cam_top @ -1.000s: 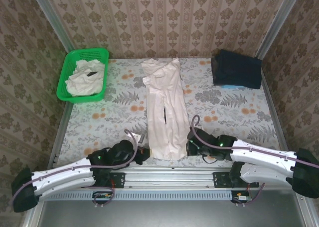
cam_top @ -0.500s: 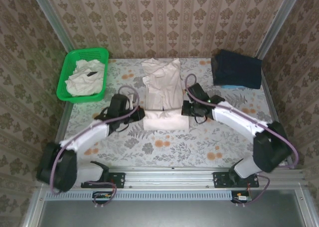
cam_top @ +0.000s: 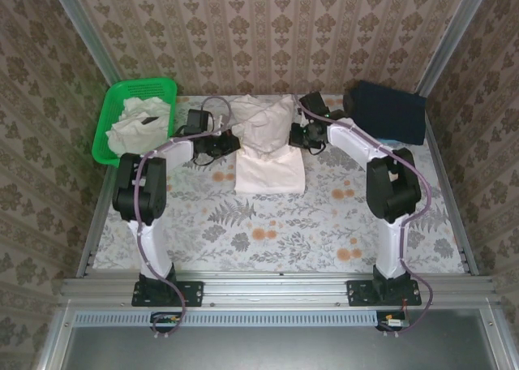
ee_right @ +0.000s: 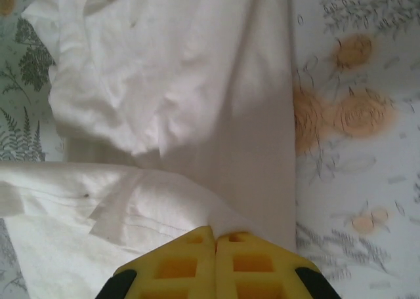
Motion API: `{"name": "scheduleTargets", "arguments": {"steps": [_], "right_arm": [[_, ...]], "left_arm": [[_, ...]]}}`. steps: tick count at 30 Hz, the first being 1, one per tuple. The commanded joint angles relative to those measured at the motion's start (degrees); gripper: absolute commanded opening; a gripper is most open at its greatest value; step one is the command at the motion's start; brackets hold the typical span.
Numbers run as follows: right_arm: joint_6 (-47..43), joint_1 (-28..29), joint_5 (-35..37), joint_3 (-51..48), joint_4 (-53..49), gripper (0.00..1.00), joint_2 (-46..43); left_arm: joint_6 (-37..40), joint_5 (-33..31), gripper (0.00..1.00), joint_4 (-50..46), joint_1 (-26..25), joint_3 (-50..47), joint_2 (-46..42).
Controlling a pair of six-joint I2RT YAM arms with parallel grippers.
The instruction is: Fold and stack the t-shirts
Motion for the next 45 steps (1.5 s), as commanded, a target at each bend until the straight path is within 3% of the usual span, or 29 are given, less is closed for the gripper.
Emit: {"name": "scheduleTargets", "arguments": {"steps": [1,3,7,8,11,12,16,19,21,26,31,35,38,45], "right_arm": [[-2.6,-1.7,-3.7,5.6,-4.2,0.07,5.0],[-3.0,-2.7,-4.2,8.7,-5.6,0.1,7.6],[-3.8,-3.9,-4.4,12.7,-7.4,0.41,9.6],[-4.2,-4.1,-4.0,13.1,-7.7,0.43,9.3],[-5.3,-4.0,-1.0,12.0,-7.3,0.44,5.3],[-5.4,-3.7,0.6,9.1,-5.3,0.44,2.5],[-5.1,-0.6,3.2,-5.4,4.8,0.45,-7.5],[-5.5,2.2,1.4,-9.1,7.7,0.45,-7.2],[-5.3,3.4,1.5,-6.5,5.9,0.43,-3.3],[-5.2,4.7,1.4,3.8,2.0,0.43,7.4],[-2.7,4.1,2.0,12.0,-3.0,0.42,14.0],[-0.6,4.0,0.8,7.5,-0.3,0.43,10.7],[0.4,4.4,0.8,1.7,1.3,0.43,7.8],[2.4,6.1,2.7,-14.1,9.1,0.45,-1.1]], "left_arm": [[1.2,2.9,0.0,-2.9,1.4,3.1,2.5],[1.4,2.5,0.0,-3.9,1.8,4.7,4.0],[2.1,2.4,0.0,-7.0,2.5,7.9,6.7],[2.1,2.6,0.0,-6.8,2.5,8.1,6.7],[2.9,2.2,0.07,-6.1,2.5,7.1,4.8],[2.8,1.9,0.15,-5.7,2.5,6.8,3.8],[5.9,-3.4,0.22,-10.2,2.4,7.1,0.7],[7.1,-7.9,0.35,-12.5,2.6,6.0,-1.7],[7.4,-11.0,0.37,-13.0,2.4,5.1,-2.9],[10.0,-16.7,0.39,-14.3,-3.0,3.1,-4.9],[9.7,-14.1,0.34,-12.3,-7.1,3.9,0.5],[8.0,-13.8,0.23,-9.0,-8.1,-3.3,0.1],[5.7,-14.4,0.22,-2.2,-10.0,-14.3,-5.1],[2.2,-17.3,0.19,4.8,-14.6,-30.0,-11.2]]}}
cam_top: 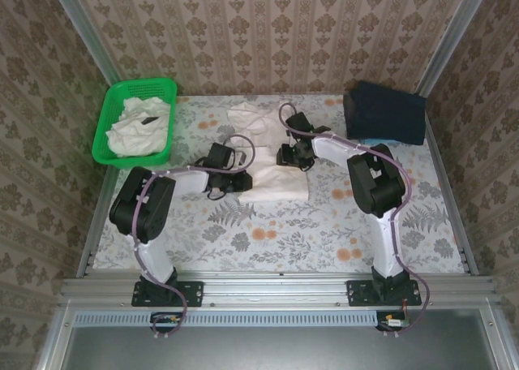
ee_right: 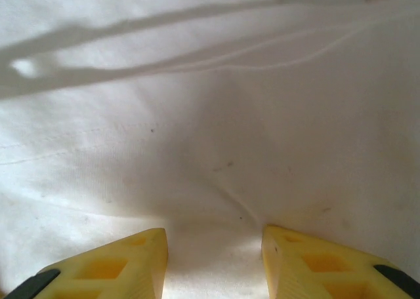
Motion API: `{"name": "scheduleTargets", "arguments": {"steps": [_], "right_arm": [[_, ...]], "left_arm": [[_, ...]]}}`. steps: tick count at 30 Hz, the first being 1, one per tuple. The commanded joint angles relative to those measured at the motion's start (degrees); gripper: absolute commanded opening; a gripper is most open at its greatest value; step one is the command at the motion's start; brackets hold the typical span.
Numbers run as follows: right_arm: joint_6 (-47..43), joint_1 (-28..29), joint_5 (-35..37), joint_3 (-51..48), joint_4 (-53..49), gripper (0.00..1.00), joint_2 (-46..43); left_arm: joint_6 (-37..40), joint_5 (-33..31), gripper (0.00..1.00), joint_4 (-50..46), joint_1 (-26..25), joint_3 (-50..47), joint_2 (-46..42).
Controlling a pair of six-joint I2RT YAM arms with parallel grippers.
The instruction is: Fold and stack the t-shirts
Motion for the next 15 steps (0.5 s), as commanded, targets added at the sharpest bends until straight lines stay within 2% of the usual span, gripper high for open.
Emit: {"name": "scheduleTargets", "arguments": {"steps": [1,3,6,11,15], "right_arm": [[2.2,1.3,1.4,-6.6,3.8,0.45,-6.1],[2.7,2.4,1.8,-10.6,5.0,0.45,-9.0],[2.9,4.4,3.6,-16.0,6.2,0.46,-13.9],[2.5,5.0,8.4,-19.1,6.0,0.47,-20.7],[0.7,3.4,9.4,-14.6,5.4,0.43,-17.3]], "left_arm": [[-3.5,-1.3,0.19,1.3,-1.0,-7.9,-0.9],[-3.8,-0.7,0.19,1.9,-1.0,-10.0,-2.8],[-2.9,-2.7,0.24,-0.4,-1.0,-12.1,-6.2],[-1.5,-5.9,0.26,-6.5,-1.4,-9.7,-10.3],[0.2,-9.3,0.29,-11.5,-3.1,-3.7,-11.9]]}}
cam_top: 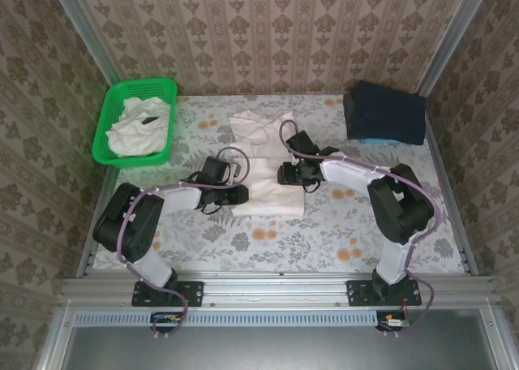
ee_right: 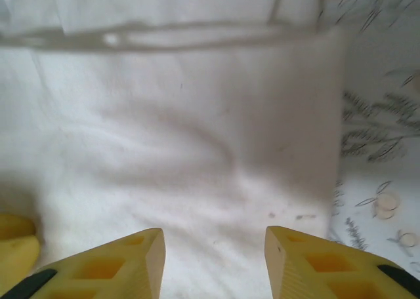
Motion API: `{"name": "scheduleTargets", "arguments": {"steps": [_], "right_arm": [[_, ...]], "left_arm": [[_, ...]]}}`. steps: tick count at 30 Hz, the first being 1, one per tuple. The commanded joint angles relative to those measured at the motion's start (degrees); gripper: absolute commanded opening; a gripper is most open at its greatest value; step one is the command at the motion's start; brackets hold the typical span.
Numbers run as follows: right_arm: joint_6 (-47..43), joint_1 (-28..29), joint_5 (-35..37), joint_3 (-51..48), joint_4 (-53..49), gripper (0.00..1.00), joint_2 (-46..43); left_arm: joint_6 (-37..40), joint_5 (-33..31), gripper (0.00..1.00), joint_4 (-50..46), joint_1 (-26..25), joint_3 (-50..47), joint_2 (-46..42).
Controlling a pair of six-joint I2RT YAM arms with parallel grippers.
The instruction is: Fold and stack the t-shirts
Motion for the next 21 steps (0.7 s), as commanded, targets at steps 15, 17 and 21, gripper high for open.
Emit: {"name": "scheduleTargets", "arguments": {"steps": [15,17,21], "right_arm": [[-1.8,-3.8,0.8,17.6,-4.4,0.36,17.7],[-2.1,-3.9,1.1,18.0,-5.1,0.37,16.9],[-2.7,-3.8,1.0,17.6,-6.5,0.38,13.7]], "left_arm": [[-3.3,-9.8,0.31,-8.0,-8.7,-10.2,-13.9],[-4.1,-9.9,0.3,-7.1,-9.1,-13.4,-16.3],[-4.4,-11.1,0.3,-6.7,-9.1,-16.4,-19.2]]}}
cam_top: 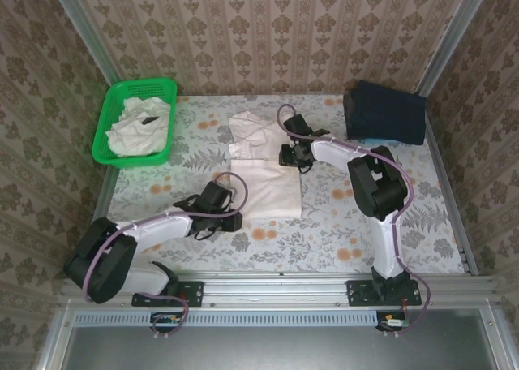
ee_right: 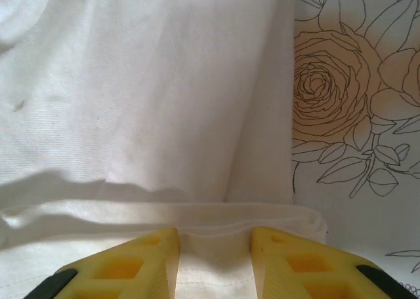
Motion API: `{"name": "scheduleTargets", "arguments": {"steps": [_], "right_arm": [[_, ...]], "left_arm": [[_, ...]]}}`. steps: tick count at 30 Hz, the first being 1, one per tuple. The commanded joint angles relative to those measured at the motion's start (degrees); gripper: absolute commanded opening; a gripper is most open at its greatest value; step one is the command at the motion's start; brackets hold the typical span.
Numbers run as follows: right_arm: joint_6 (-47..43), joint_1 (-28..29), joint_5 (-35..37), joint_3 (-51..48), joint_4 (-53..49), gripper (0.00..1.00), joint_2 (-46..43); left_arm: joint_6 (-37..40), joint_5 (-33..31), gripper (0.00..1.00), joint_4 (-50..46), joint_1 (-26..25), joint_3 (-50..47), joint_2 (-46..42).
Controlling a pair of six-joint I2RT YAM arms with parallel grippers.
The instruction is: Fold and stack the t-shirts
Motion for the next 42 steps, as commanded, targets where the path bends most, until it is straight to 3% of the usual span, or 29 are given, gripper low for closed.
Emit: {"name": "scheduleTargets", "arguments": {"steps": [1,4,10,17,21,27,37,42], "right_arm": [[-1.2,0.0,0.5,-0.6,-3.1,0.39,-6.4],[-1.1,2.1,2.7,-6.6,-2.0,0.45,-15.3],[4.2,9.1,6.6,-27.0,3.3,0.49,-30.1],[13.5,12.8,-0.3,-46.4,15.1,0.58,-38.7],[14.4,14.4,-1.7,-47.9,16.8,0.59,-38.4],[14.3,14.7,-1.7,-47.6,18.1,0.58,-35.4],[13.4,14.7,0.5,-44.7,16.2,0.53,-31.3],[13.2,14.7,2.4,-44.5,14.8,0.41,-31.7]], "left_arm": [[-1.5,-2.3,0.3,-0.6,-0.2,-1.8,-1.5],[-1.2,-2.7,0.31,-1.3,-0.2,-1.2,-2.0],[-3.2,-2.8,0.45,-1.7,0.3,-0.8,-7.2],[-6.3,0.0,0.64,5.4,1.1,-3.9,-9.9],[-6.6,1.0,0.65,8.5,1.6,-4.3,-5.7],[-7.7,6.1,0.59,15.6,1.8,-5.7,-1.6],[-7.3,4.3,0.61,15.3,1.8,-6.0,1.4],[-6.2,1.3,0.62,12.5,2.2,-4.9,0.3]]}}
